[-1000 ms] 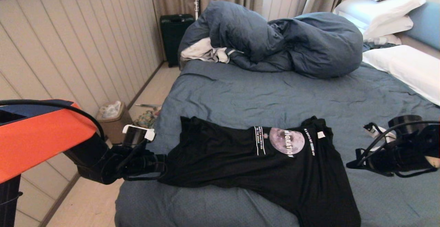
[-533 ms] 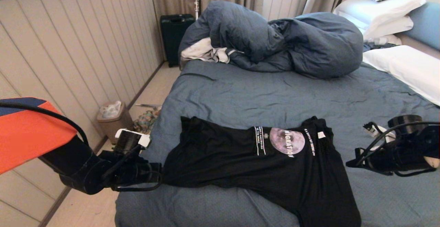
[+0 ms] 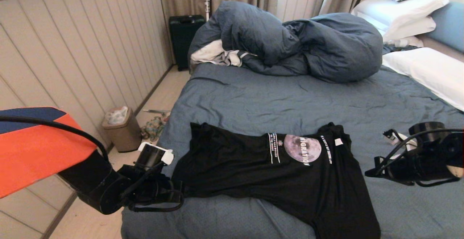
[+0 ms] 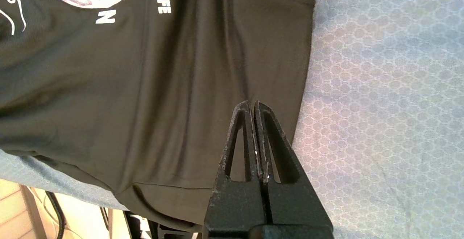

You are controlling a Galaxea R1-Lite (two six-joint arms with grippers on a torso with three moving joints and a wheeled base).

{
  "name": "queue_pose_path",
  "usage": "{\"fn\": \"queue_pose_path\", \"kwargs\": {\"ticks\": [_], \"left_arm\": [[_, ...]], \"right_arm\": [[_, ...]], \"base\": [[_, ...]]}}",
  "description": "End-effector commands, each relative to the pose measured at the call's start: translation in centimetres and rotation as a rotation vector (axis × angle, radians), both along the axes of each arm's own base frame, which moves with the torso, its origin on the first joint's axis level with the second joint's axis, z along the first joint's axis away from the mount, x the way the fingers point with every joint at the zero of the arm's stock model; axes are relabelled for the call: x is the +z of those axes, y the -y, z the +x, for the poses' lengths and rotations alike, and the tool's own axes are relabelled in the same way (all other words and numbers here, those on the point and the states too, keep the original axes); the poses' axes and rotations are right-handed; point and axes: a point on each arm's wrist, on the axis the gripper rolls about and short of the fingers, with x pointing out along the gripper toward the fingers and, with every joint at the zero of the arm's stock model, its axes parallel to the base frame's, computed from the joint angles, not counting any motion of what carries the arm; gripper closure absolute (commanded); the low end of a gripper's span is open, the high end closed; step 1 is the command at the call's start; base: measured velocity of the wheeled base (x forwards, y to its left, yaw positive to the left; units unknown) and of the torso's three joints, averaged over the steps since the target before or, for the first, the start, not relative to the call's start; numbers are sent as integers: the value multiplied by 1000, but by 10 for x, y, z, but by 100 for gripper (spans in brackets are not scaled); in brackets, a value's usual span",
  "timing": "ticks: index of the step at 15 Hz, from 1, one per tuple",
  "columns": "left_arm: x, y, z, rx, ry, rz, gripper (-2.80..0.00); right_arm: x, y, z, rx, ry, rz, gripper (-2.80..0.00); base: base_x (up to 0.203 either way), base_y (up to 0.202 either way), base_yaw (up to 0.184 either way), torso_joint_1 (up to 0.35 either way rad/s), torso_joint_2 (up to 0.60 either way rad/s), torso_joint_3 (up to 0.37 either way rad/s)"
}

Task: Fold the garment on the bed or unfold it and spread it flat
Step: Unford the black T-shirt

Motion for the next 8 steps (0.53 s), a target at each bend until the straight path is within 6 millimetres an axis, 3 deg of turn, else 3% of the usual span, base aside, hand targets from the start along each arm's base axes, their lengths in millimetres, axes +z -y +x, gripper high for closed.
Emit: {"fn": "queue_pose_path", "kwargs": {"ticks": [1,8], "left_arm": [[-7,2,4,3,-11,6,-280],[-16,6,12,15,-19,13,-280]], "right_arm": [[-2,0,1,2,-4,2,0],[-2,0,1,2,-5,3,0]], "base": [[0,0,0,0,0,0],[0,0,0,0,0,0]]}}
